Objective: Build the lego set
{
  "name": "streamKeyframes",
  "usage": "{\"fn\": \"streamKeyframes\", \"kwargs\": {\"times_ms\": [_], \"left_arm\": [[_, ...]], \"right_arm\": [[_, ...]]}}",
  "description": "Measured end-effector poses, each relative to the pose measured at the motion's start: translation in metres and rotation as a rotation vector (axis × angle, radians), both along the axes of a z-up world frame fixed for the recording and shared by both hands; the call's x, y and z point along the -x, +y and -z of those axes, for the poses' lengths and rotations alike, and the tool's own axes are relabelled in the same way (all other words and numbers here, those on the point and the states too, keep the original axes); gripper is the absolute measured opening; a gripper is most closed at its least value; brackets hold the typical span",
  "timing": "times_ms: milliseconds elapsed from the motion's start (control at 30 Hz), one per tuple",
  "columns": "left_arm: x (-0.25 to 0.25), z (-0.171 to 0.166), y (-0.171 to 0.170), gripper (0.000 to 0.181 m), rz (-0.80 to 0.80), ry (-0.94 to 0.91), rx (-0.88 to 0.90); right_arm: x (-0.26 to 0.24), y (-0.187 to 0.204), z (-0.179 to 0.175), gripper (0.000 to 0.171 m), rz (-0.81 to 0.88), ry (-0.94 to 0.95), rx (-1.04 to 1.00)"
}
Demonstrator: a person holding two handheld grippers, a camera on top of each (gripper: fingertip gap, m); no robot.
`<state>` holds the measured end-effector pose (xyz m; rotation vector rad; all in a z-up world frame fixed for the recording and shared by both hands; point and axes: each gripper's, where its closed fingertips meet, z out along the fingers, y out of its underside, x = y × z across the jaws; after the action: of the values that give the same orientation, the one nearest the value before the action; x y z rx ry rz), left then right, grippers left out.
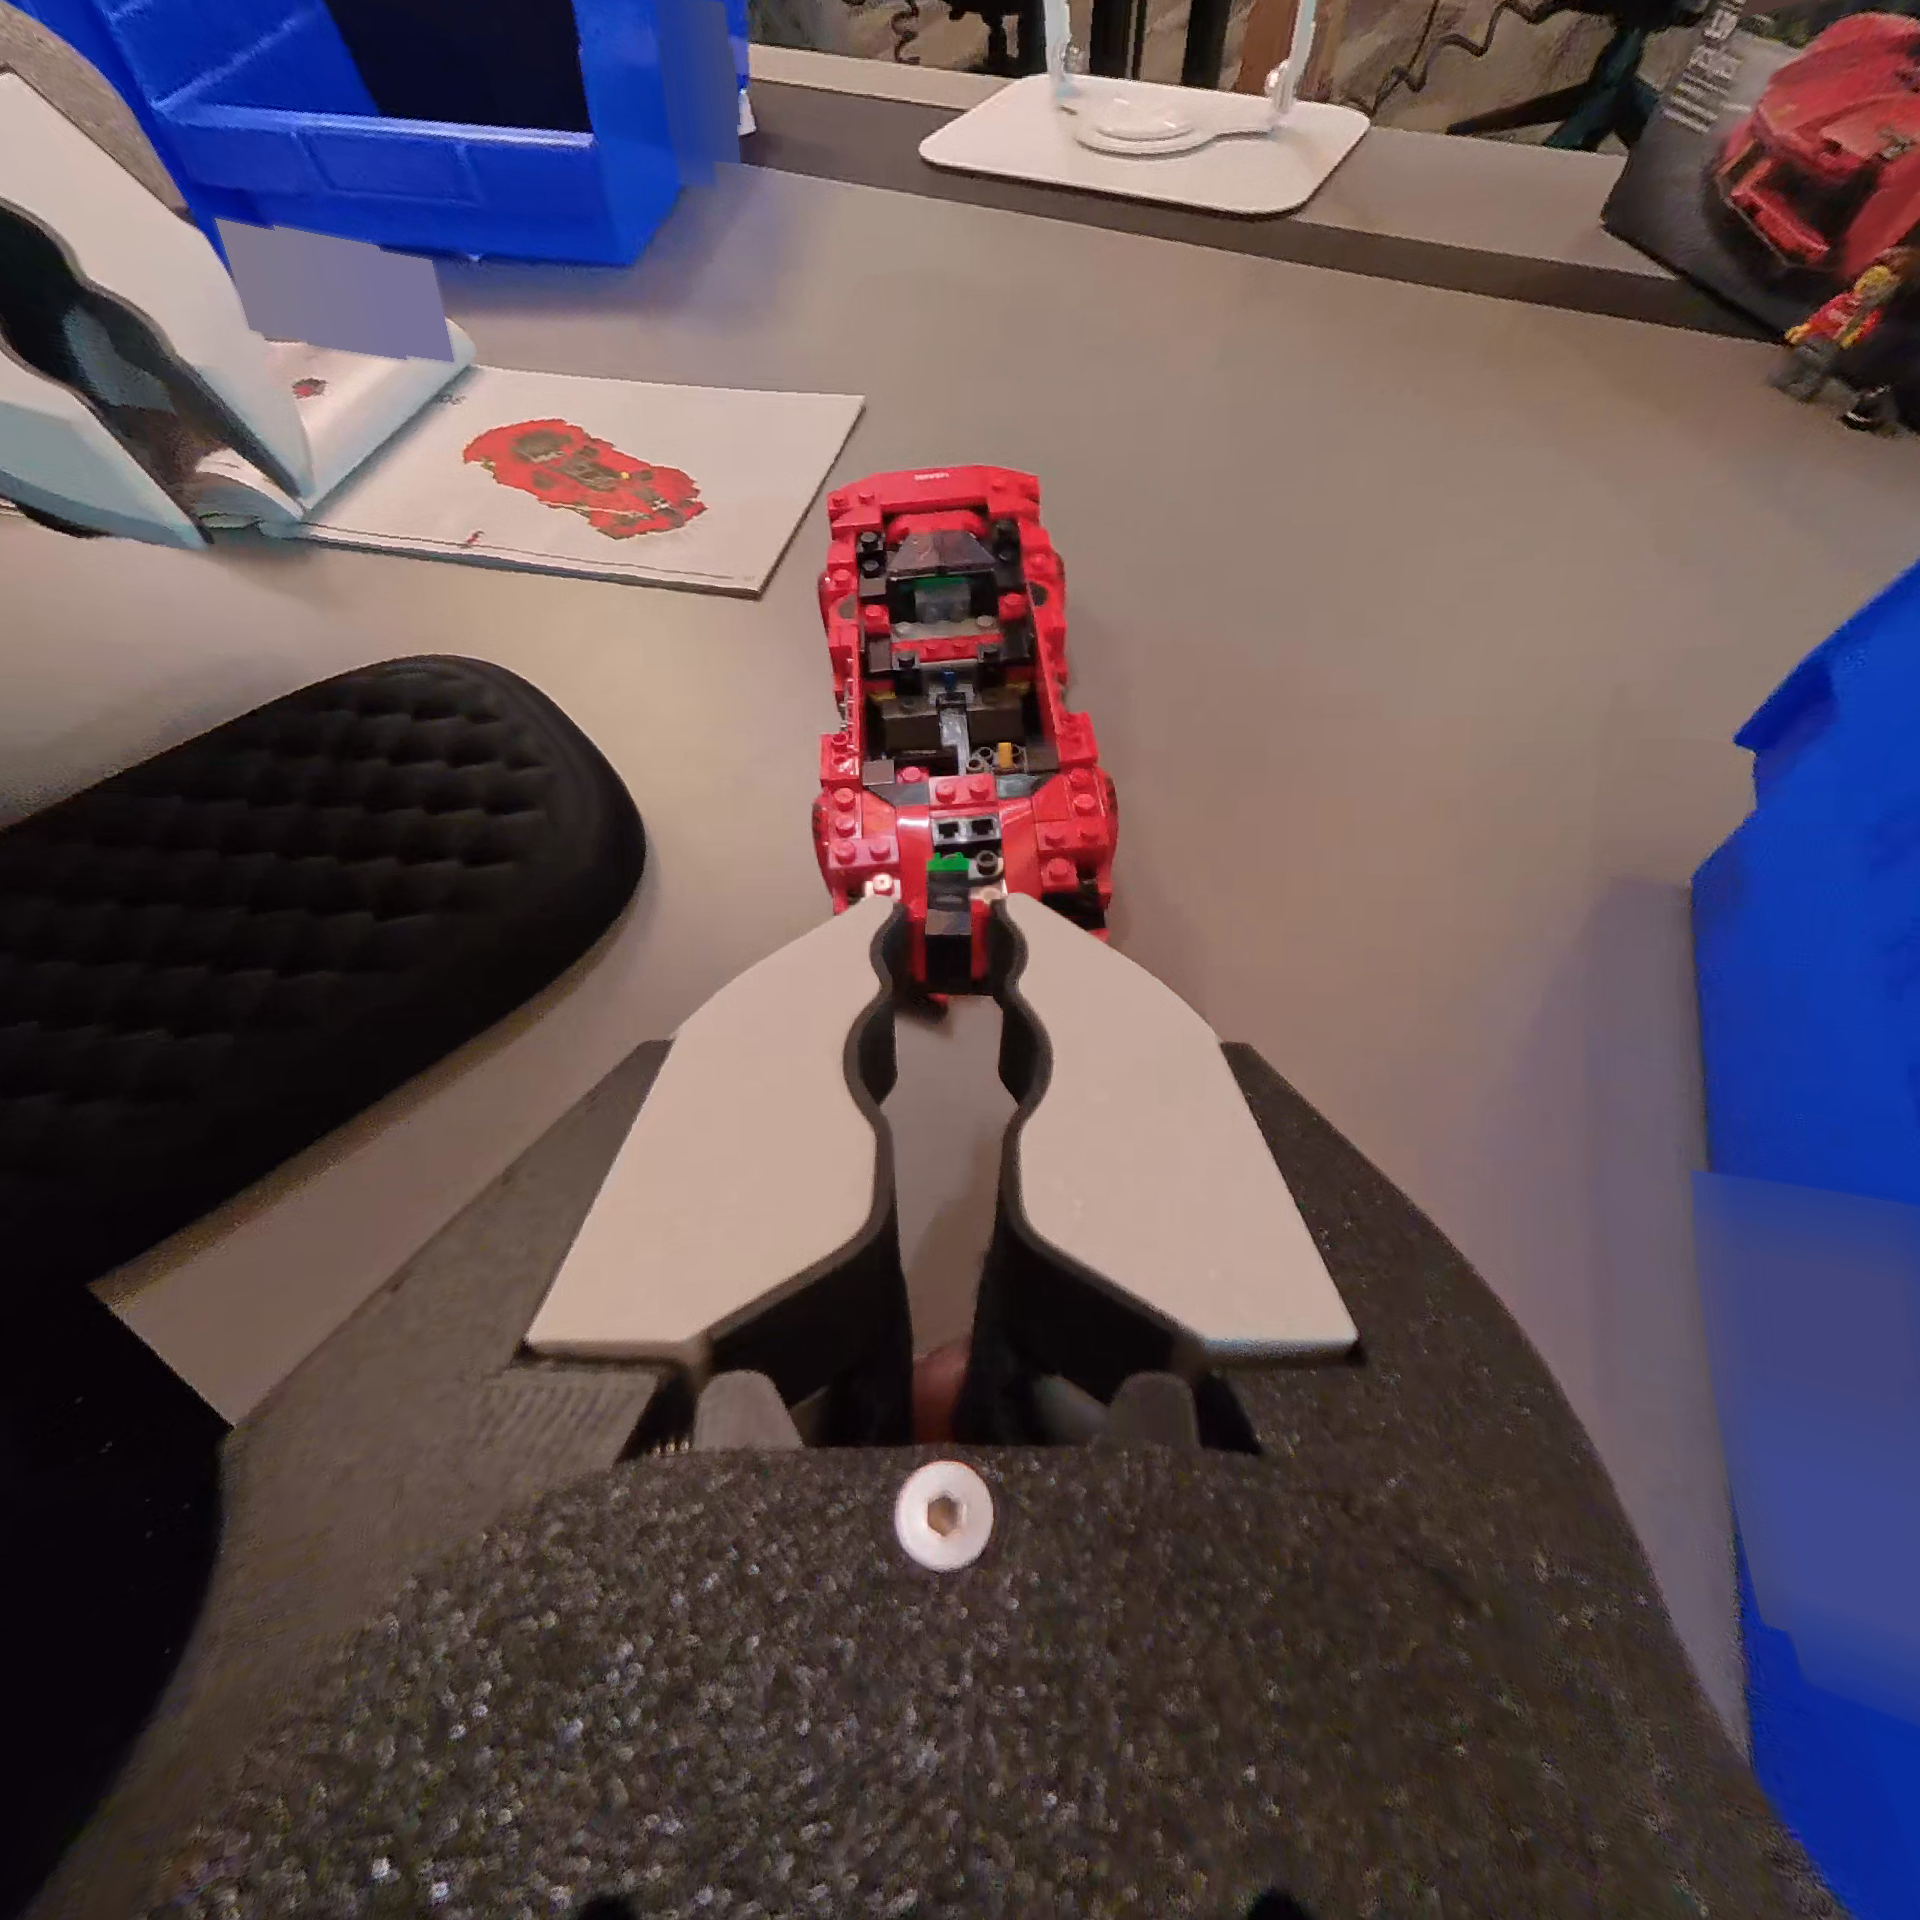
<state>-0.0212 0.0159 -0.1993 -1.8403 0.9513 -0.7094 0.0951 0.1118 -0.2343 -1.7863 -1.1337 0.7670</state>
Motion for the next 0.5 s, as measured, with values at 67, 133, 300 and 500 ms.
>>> {"fn": "streamKeyframes", "kwargs": {"times_ms": [67,133,300,500], "left_arm": [[-0.008,0.002,0.002,0.017,0.009,0.013,0.005],[-0.014,0.003,0.003,0.017,0.017,0.015,0.009],[-0.025,0.005,0.005,0.017,0.019,0.017,0.015],[-0.028,0.005,0.013,0.011,-0.009,0.019,0.016]], "right_arm": [[-0.002,-0.001,-0.003,0.015,-0.008,0.032,-0.009],[-0.002,-0.004,-0.011,0.015,-0.025,0.115,0.005],[-0.008,-0.011,-0.048,0.014,-0.100,0.470,0.122],[-0.016,-0.007,-0.023,0.015,-0.057,0.267,0.036]]}}
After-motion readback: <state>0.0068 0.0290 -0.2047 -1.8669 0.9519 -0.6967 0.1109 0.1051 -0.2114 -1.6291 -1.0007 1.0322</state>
